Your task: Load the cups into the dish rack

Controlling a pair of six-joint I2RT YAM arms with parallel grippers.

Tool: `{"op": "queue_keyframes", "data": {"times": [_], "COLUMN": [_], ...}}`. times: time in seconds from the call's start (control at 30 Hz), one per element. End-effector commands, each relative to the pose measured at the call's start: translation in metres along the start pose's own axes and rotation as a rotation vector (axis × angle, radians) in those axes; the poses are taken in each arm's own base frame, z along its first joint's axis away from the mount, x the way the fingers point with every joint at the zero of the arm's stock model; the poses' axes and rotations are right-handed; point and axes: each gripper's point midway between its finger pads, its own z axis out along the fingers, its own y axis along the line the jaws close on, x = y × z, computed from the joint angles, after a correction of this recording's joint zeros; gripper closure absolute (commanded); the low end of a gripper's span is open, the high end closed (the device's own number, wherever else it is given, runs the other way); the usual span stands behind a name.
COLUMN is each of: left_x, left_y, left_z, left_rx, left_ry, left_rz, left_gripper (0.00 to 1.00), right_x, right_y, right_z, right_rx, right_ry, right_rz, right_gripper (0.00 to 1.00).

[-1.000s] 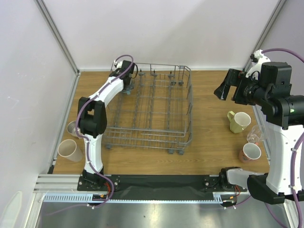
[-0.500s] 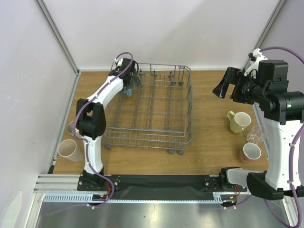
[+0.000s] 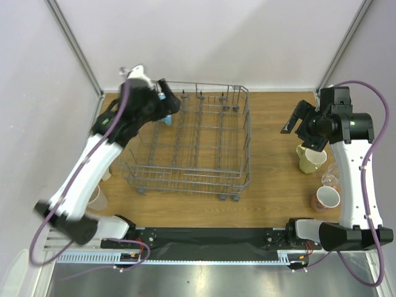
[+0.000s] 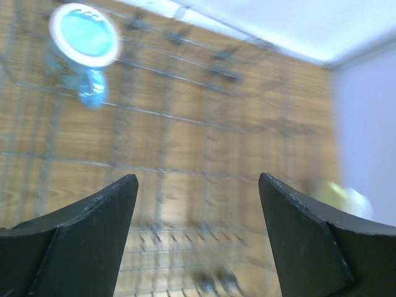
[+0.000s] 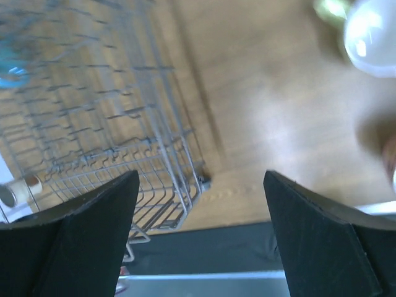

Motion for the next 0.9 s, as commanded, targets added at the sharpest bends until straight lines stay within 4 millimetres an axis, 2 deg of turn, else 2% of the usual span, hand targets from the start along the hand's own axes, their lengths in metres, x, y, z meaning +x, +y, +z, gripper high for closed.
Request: {"op": "queue_keyframes", "data": {"times": [0.0,0.1,0.13,0.17,0.27,0.33,0.4,0.53,0.57,0.73,0.87], "left_x": [0.016,0.031,0.036,0.045,0.046,0.044,0.047,0.050,0.049,0.037,0.034], "left_y": [-0.012,-0.018,-0.018,-0.016,-0.004,0.010,0.022,0.027,0.028,0.036,0.033], "left_z": [-0.050,-0.083,-0.088,-0.092,-0.101,-0.102,-0.101,-0.100,-0.100,-0.099,-0.095], "left_rx": [0.181,0.298,0.312,0.324,0.280,0.230,0.189,0.186,0.186,0.131,0.132], "left_ry": [0.037,0.082,0.101,0.133,0.132,0.101,0.101,0.106,0.104,0.054,0.061], "left_rz": [-0.010,0.029,0.040,0.065,0.089,0.128,0.182,0.240,0.256,0.296,0.320], "left_gripper": [0.16,0.16,0.16,0.16,0.15,0.14,0.13,0.13,0.13,0.10,0.09], "right_x": [-0.015,-0.021,-0.025,-0.027,-0.030,-0.029,-0.037,-0.039,-0.037,-0.043,-0.049], "right_y": [-0.026,-0.056,-0.064,-0.082,-0.100,-0.119,-0.128,-0.148,-0.154,-0.161,-0.164], "right_z": [0.018,0.033,0.039,0.042,0.063,0.077,0.084,0.104,0.117,0.138,0.151], "right_rx": [0.137,0.236,0.263,0.315,0.375,0.460,0.503,0.622,0.655,0.690,0.704], "right_ry": [-0.055,-0.070,-0.086,-0.098,-0.077,-0.058,-0.089,-0.069,-0.038,-0.022,-0.021], "right_rz": [0.168,0.333,0.379,0.442,0.594,0.683,0.700,0.778,0.790,0.860,0.877], "right_gripper": [0.13,0.13,0.13,0.13,0.12,0.12,0.12,0.13,0.13,0.19,0.22]}}
